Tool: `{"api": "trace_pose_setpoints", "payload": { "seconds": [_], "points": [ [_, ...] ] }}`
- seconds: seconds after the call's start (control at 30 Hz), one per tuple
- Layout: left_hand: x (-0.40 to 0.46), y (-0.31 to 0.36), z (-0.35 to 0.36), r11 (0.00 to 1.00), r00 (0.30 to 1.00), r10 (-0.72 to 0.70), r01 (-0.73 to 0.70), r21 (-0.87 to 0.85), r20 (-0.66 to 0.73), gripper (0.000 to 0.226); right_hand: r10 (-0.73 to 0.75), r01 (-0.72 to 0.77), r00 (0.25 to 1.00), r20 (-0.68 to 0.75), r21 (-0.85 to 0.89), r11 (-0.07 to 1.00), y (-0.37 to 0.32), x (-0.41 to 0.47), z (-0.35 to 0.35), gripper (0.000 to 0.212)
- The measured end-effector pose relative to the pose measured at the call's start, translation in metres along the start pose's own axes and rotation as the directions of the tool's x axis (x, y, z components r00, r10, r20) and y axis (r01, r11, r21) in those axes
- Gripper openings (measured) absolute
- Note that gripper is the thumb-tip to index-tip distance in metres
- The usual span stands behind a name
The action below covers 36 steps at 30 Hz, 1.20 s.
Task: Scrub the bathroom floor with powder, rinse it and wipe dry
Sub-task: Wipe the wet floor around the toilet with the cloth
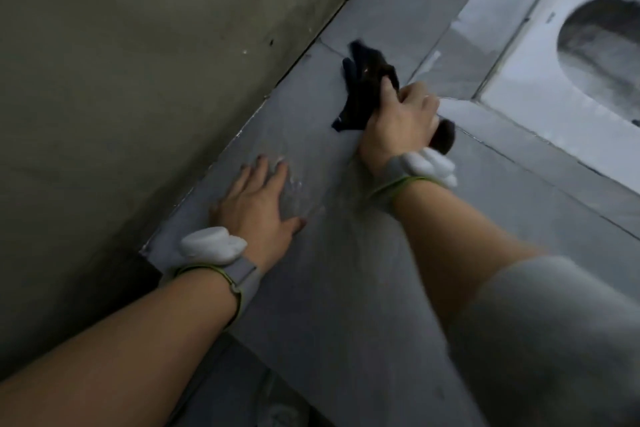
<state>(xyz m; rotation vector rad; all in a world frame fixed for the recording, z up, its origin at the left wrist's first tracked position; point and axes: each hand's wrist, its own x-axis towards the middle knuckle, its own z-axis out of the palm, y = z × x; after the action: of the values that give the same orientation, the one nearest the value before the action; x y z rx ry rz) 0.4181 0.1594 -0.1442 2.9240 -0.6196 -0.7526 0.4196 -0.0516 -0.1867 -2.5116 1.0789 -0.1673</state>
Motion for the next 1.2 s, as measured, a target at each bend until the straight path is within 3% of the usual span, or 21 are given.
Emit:
{"api": "trace_pose_setpoints", "payload": {
  "seconds": [0.03, 0.1, 0.17, 0.2, 0.3, 0.37, 0.47, 0.53, 0.57, 0.6, 0.67, 0.73, 0.8, 0.93, 0.97, 1.0, 1.1, 1.2],
  "points": [
    [0.001, 0.001, 0.0, 0.996, 0.999, -0.026, 0.024, -0.083, -0.022, 0.077, 0.041, -0.038, 0.998, 0.041, -0.071, 0.997, -0.014, -0.01, 0.002, 0.051],
    [-0.003, -0.011, -0.006, 0.946, 0.982, -0.139, 0.093, -0.309, -0.13, 0.056, -0.215, 0.231, 0.961, 0.172, -0.082, 0.969, -0.041, -0.048, 0.012, 0.057],
    [-0.008, -0.021, -0.011, 0.91, 0.972, -0.167, 0.087, -0.405, -0.164, 0.05, -0.525, 0.546, 0.813, 0.253, -0.017, 0.837, -0.043, -0.097, 0.017, 0.057],
    [-0.014, -0.024, -0.013, 0.908, 0.975, -0.171, 0.099, -0.408, -0.143, 0.053, -0.612, 0.631, 0.747, 0.261, 0.01, 0.776, -0.037, -0.119, 0.016, 0.056],
    [-0.041, -0.025, -0.01, 0.936, 0.986, -0.162, 0.145, -0.319, -0.027, 0.049, -0.724, 0.739, 0.599, 0.343, 0.111, 0.665, -0.009, -0.162, 0.003, 0.053],
    [-0.066, -0.012, -0.009, 0.938, 0.992, -0.121, 0.129, -0.323, 0.046, 0.041, -0.725, 0.74, 0.567, 0.391, 0.145, 0.657, 0.018, -0.18, -0.015, 0.049],
    [-0.09, 0.03, -0.012, 0.922, 0.992, -0.024, 0.07, -0.381, 0.124, 0.034, -0.491, 0.479, 0.722, 0.488, 0.158, 0.863, 0.069, -0.185, -0.057, 0.046],
    [-0.092, 0.059, -0.012, 0.911, 0.988, 0.032, 0.033, -0.411, 0.149, 0.029, -0.198, 0.158, 0.837, 0.511, 0.121, 0.98, 0.103, -0.18, -0.079, 0.037],
    [-0.095, 0.079, -0.017, 0.901, 0.988, 0.047, 0.022, -0.434, 0.15, 0.027, -0.02, -0.063, 0.862, 0.507, 0.146, 0.987, 0.121, -0.175, -0.098, 0.034],
    [-0.099, 0.104, -0.026, 0.885, 0.988, 0.06, 0.013, -0.466, 0.143, 0.026, 0.139, -0.291, 0.857, 0.496, 0.245, 0.925, 0.135, -0.168, -0.126, 0.032],
    [-0.113, 0.151, -0.046, 0.86, 0.981, 0.111, -0.016, -0.511, 0.156, 0.025, 0.312, -0.531, 0.83, 0.463, 0.481, 0.698, 0.157, -0.157, -0.183, 0.027],
    [-0.135, 0.202, -0.077, 0.831, 0.968, 0.205, -0.093, -0.548, 0.147, 0.025, 0.397, -0.559, 0.828, 0.396, 0.634, 0.534, 0.169, -0.149, -0.258, 0.024],
    [-0.148, 0.237, -0.105, 0.8, 0.959, 0.257, -0.141, -0.583, 0.121, 0.024, 0.391, -0.535, 0.837, 0.382, 0.721, 0.44, 0.166, -0.144, -0.312, 0.025],
    [-0.22, 0.353, -0.213, 0.582, 0.884, 0.452, -0.19, -0.791, 0.12, 0.026, 0.4, -0.431, 0.87, 0.288, 0.839, 0.333, 0.164, -0.149, -0.494, 0.025],
    [-0.24, 0.389, -0.25, 0.514, 0.855, 0.509, -0.212, -0.831, 0.097, 0.028, 0.411, -0.395, 0.878, 0.245, 0.856, 0.333, 0.163, -0.149, -0.546, 0.025],
    [-0.251, 0.397, -0.259, 0.458, 0.844, 0.528, -0.184, -0.87, 0.1, 0.029, 0.398, -0.381, 0.886, 0.239, 0.864, 0.329, 0.16, -0.151, -0.554, 0.025],
    [-0.328, 0.48, -0.357, 0.299, 0.717, 0.692, -0.176, -0.938, 0.086, 0.021, 0.418, -0.228, 0.906, 0.07, 0.912, 0.342, 0.15, -0.174, -0.697, 0.024],
    [-0.383, 0.529, -0.421, 0.217, 0.621, 0.784, -0.23, -0.949, 0.029, 0.019, 0.434, -0.113, 0.895, -0.107, 0.886, 0.451, 0.136, -0.189, -0.786, 0.026]
  ]
}}
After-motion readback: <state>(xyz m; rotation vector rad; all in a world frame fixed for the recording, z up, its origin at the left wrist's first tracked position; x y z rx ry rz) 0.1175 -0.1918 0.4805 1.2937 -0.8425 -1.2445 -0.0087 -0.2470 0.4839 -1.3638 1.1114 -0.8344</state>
